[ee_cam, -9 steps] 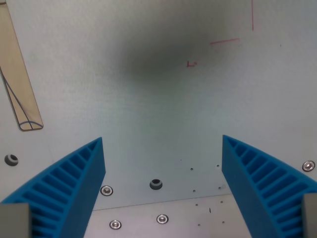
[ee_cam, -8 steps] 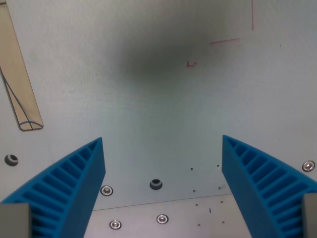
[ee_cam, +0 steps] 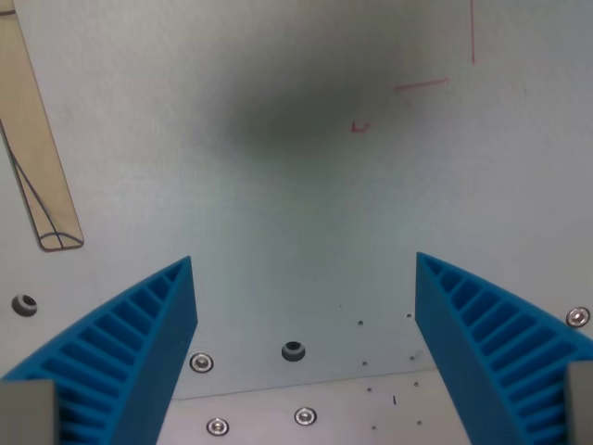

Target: Rotate around base negative y

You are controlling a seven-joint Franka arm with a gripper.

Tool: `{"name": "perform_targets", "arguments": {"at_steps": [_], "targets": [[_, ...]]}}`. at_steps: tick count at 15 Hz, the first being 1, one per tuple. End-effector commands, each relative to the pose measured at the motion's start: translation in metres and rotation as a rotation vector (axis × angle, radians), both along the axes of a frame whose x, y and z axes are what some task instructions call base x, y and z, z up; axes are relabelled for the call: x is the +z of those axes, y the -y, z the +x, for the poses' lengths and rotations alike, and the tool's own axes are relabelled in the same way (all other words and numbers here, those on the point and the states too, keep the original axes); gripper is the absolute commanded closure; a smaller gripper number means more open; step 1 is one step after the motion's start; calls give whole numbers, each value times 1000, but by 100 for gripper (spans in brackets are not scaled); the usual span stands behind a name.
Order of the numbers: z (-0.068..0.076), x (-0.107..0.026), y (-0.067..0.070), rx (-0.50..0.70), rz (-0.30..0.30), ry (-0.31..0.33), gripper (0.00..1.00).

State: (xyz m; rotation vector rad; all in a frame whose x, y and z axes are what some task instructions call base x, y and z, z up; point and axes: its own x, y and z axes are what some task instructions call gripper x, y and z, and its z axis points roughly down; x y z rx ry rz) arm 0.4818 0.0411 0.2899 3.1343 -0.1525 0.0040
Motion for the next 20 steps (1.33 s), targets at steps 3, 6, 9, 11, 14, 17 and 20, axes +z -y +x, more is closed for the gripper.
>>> {"name": "perform_targets", "arguments": {"at_steps": [3,6,9,11,14,17,20], "targets": [[-3,1,0,0,-1,131,0],[-3,1,0,0,-1,166,0],[-3,1,0,0,-1,201,0],[-3,1,0,0,-1,224,0],[-3,1,0,0,-1,259,0],[-3,1,0,0,-1,294,0],[-3,1,0,0,-1,329,0]]}}
